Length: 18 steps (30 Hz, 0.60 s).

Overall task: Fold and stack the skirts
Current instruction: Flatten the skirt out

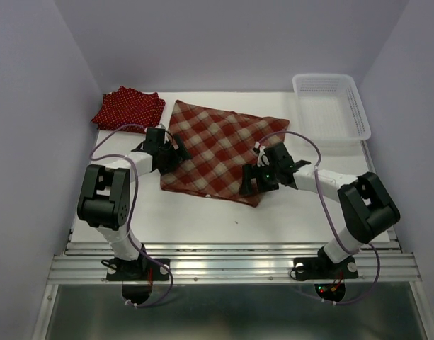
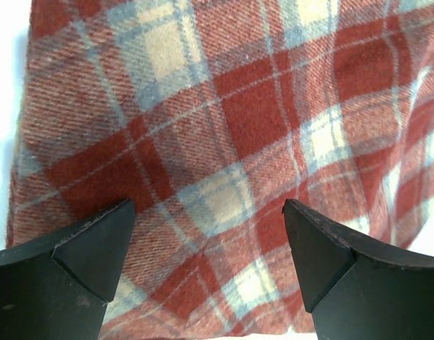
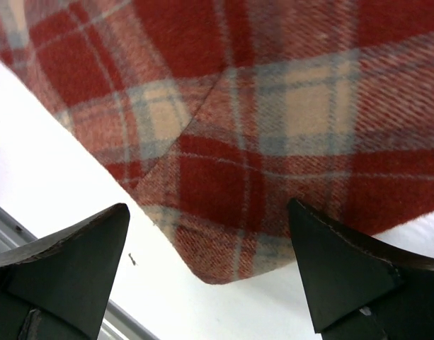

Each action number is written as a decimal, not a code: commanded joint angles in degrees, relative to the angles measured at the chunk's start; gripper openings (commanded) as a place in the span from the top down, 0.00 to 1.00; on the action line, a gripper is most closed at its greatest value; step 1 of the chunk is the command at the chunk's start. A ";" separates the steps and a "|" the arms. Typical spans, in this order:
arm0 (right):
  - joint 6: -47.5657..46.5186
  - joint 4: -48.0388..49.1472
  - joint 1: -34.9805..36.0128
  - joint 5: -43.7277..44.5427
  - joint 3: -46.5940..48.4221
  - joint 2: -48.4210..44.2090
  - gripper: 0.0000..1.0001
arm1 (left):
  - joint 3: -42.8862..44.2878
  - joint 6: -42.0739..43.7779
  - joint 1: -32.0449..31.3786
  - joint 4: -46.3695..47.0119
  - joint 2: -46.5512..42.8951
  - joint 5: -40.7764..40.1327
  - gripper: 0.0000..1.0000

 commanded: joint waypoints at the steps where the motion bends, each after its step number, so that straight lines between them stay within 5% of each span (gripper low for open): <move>1: 6.66 -11.90 -5.37 3.02 -7.36 -2.38 0.00 | -8.38 -4.64 -0.20 -6.70 -3.87 0.57 0.01; 9: 4.15 -15.50 -11.02 -3.28 -8.97 -11.88 0.00 | -19.64 -11.85 -4.83 -12.50 -17.40 4.42 0.01; 18: -5.55 -16.67 -11.02 -5.34 8.70 -19.98 0.00 | -0.34 -7.56 -10.92 -21.04 -31.66 -5.93 0.01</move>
